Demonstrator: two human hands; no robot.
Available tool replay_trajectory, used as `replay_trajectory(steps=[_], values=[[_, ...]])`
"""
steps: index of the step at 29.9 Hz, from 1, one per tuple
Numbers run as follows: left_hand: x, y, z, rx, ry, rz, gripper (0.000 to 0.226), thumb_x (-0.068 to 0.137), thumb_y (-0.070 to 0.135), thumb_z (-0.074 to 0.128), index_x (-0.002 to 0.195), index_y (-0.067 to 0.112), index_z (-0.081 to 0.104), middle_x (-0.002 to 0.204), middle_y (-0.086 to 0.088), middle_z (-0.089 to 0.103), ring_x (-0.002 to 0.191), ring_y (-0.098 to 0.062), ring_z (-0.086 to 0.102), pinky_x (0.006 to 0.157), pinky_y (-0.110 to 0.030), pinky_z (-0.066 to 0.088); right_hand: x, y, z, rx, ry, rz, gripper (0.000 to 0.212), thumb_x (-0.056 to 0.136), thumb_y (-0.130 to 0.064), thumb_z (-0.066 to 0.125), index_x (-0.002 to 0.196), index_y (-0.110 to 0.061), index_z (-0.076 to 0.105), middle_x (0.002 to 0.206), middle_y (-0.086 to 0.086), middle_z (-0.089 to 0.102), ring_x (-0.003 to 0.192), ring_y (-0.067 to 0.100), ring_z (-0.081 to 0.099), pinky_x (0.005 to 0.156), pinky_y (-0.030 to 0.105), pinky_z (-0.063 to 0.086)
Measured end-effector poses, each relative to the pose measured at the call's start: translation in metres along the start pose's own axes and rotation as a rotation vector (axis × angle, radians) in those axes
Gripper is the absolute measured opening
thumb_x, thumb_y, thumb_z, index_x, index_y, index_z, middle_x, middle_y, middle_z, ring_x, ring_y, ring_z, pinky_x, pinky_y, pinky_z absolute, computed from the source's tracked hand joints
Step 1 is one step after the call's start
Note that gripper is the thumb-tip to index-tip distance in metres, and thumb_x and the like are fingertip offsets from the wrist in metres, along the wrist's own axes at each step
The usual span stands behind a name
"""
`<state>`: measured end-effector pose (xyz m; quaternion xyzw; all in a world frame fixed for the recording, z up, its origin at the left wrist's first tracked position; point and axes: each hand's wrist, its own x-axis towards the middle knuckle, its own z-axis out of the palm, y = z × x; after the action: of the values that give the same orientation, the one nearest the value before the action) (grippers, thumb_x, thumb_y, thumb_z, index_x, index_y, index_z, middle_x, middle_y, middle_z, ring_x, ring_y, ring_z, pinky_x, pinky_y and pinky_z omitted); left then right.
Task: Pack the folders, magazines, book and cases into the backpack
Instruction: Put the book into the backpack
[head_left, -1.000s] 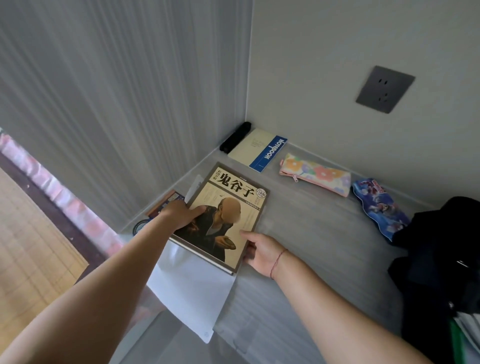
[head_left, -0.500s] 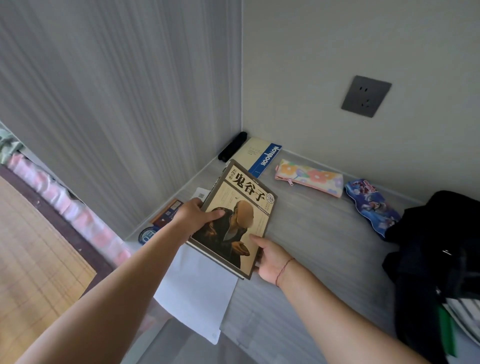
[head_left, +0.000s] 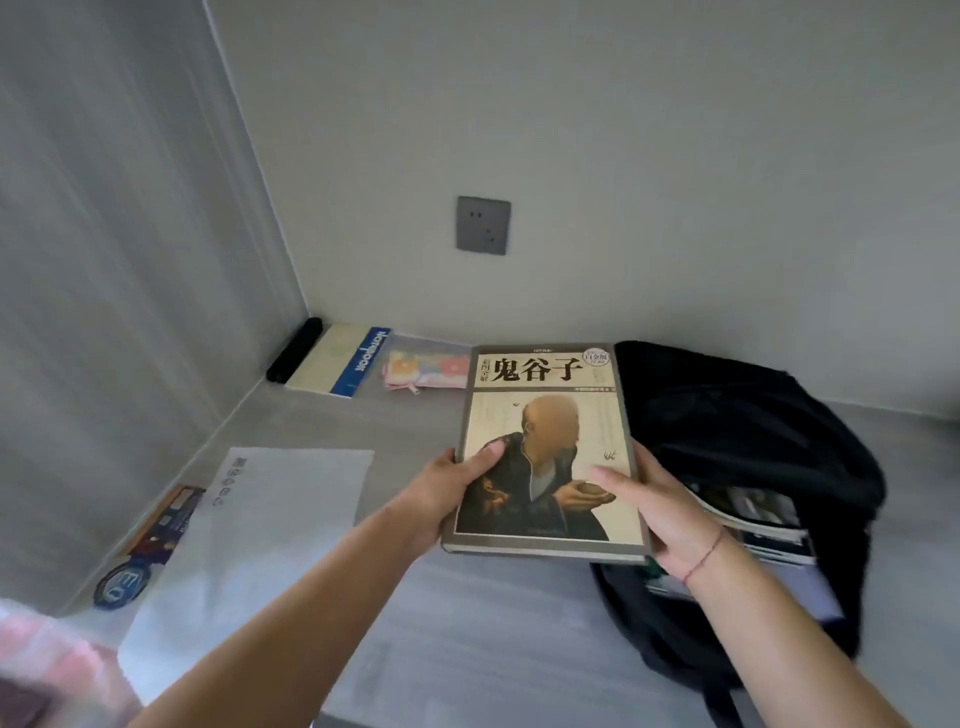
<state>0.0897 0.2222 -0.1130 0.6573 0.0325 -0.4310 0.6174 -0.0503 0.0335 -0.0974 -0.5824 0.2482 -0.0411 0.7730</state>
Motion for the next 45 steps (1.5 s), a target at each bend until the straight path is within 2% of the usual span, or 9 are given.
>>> replay_trajectory(steps=[5, 8, 10, 16, 20, 27, 35, 40, 45], values=[[0.024, 0.006, 0.118, 0.592, -0.037, 0.262, 0.052, 0.089, 0.064, 0.037, 0.11, 0.019, 0.05, 0.094, 0.003, 0.067, 0.087, -0.013, 0.066, 0.069, -0.03, 0.053, -0.088, 0.012, -0.109, 0.048, 0.14, 0.053, 0.055, 0.073, -0.019, 0.069, 0.124, -0.034, 0.054, 0.112, 0.004, 0.072, 0.104, 0.025, 0.068, 0.076, 0.035, 0.057], [0.046, 0.009, 0.177, 1.083, 0.128, 0.68, 0.053, 0.087, 0.057, 0.049, 0.126, 0.02, 0.042, 0.125, 0.0, 0.05, 0.12, -0.02, 0.047, 0.103, -0.04, 0.041, -0.135, 0.026, -0.155, 0.071, 0.2, 0.117, 0.068, 0.066, -0.023, 0.08, 0.128, -0.032, 0.051, 0.116, 0.01, 0.069, 0.11, 0.034, 0.063, 0.085, 0.046, 0.053], [0.057, 0.009, 0.221, 1.266, 0.107, 0.88, 0.063, 0.084, 0.052, 0.057, 0.136, 0.022, 0.036, 0.138, -0.001, 0.042, 0.13, -0.021, 0.037, 0.11, -0.041, 0.031, -0.163, 0.036, -0.18, 0.082, 0.232, 0.136, 0.075, 0.06, -0.024, 0.084, 0.127, -0.031, 0.05, 0.119, 0.012, 0.066, 0.113, 0.036, 0.06, 0.09, 0.049, 0.05], [0.086, -0.013, 0.278, 1.541, 0.007, 0.905, 0.074, 0.08, 0.052, 0.062, 0.141, 0.023, 0.032, 0.143, -0.001, 0.037, 0.135, -0.023, 0.033, 0.112, -0.041, 0.027, -0.204, 0.061, -0.205, 0.074, 0.271, 0.165, 0.061, 0.07, -0.024, 0.068, 0.126, -0.027, 0.046, 0.127, 0.005, 0.06, 0.118, 0.024, 0.055, 0.096, 0.042, 0.046], [0.091, -0.013, 0.284, 1.809, 0.107, 0.952, 0.062, 0.082, 0.036, 0.065, 0.134, 0.018, 0.037, 0.133, -0.005, 0.046, 0.122, -0.025, 0.046, 0.099, -0.038, 0.041, -0.212, 0.065, -0.22, 0.043, 0.255, 0.184, 0.059, 0.071, -0.029, 0.064, 0.126, -0.025, 0.043, 0.129, 0.0, 0.056, 0.12, 0.017, 0.052, 0.09, 0.03, 0.048], [0.075, 0.043, 0.294, 1.456, 0.112, 1.18, 0.029, 0.073, 0.005, 0.066, 0.1, 0.011, 0.059, 0.101, -0.008, 0.062, 0.089, -0.028, 0.061, 0.067, -0.036, 0.05, -0.186, 0.064, -0.228, 0.187, 0.198, 0.162, 0.062, 0.069, -0.027, 0.076, 0.125, -0.03, 0.051, 0.114, 0.005, 0.07, 0.106, 0.025, 0.066, 0.081, 0.036, 0.052], [0.07, 0.044, 0.285, 1.565, 0.064, 1.153, 0.027, 0.077, 0.013, 0.066, 0.103, 0.02, 0.059, 0.103, -0.001, 0.062, 0.093, -0.021, 0.06, 0.075, -0.033, 0.052, -0.092, 0.038, -0.227, 0.328, 0.229, 0.228, 0.055, 0.07, -0.026, 0.079, 0.122, -0.025, 0.061, 0.106, 0.012, 0.073, 0.095, 0.029, 0.071, 0.074, 0.036, 0.057], [0.072, 0.031, 0.282, 1.591, 0.016, 1.109, 0.026, 0.081, 0.022, 0.066, 0.106, 0.021, 0.06, 0.103, 0.001, 0.062, 0.096, -0.02, 0.06, 0.074, -0.032, 0.049, -0.059, 0.024, -0.236, 0.282, 0.34, 0.192, 0.042, 0.087, -0.014, 0.064, 0.127, -0.016, 0.055, 0.118, 0.013, 0.065, 0.113, 0.032, 0.059, 0.103, 0.047, 0.044], [0.077, 0.014, 0.275, 1.582, 0.012, 1.136, 0.031, 0.082, 0.021, 0.065, 0.112, 0.023, 0.061, 0.108, 0.002, 0.06, 0.103, -0.019, 0.057, 0.082, -0.033, 0.052, -0.083, 0.05, -0.239, 0.266, 0.267, 0.182, 0.049, 0.083, 0.004, 0.064, 0.118, -0.03, 0.054, 0.111, 0.013, 0.062, 0.09, 0.028, 0.07, 0.074, 0.04, 0.059]])
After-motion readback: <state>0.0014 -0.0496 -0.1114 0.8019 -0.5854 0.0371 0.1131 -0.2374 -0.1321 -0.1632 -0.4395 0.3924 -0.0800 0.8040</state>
